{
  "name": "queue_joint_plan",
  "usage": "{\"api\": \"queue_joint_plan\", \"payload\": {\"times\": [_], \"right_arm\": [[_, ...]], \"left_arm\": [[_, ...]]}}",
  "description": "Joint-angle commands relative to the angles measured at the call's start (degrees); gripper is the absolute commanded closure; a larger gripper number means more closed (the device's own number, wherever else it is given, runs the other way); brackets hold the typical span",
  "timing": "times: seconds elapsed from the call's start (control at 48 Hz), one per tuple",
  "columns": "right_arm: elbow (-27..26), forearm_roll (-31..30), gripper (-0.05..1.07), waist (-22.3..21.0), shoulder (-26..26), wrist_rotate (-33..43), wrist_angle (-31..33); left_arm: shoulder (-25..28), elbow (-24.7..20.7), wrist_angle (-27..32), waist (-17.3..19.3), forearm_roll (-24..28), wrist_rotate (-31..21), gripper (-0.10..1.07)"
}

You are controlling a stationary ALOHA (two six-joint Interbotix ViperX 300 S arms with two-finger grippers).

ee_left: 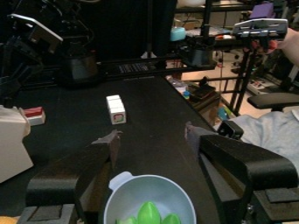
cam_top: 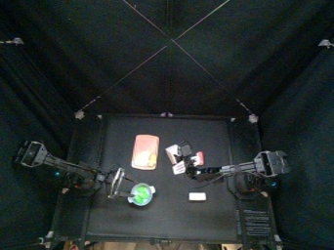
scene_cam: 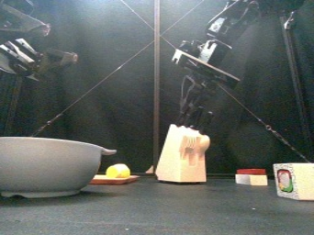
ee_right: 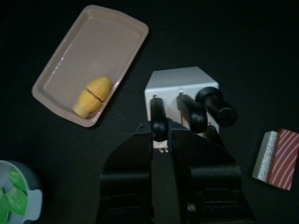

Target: Grab cleaver with other hand

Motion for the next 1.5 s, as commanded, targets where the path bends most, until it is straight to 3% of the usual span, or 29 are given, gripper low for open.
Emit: {"api": "queue_joint_plan", "payload": {"times": [0.0,0.562,1.292,1.479], "right_arm": [[-1.3,-0.4,0.63,0.2,-2.3,-0.3,0.4],[-1.5,-2.4,0.63,4.6,-8.3,-0.1,7.8],[1.1,-7.4,0.64,11.7,-18.3,-0.1,8.3],[4.0,-12.3,0.64,13.8,-21.5,0.4,6.5]], "left_arm": [[0.0,-0.5,-0.3,0.1,-0.1,0.2,0.03],[0.0,-0.4,-0.3,0.3,-0.1,0.1,0.03],[-0.2,-0.7,-0.3,0.8,-0.1,0.2,0.02],[-1.2,-1.3,-0.4,1.0,-0.1,0.0,0.03]]}}
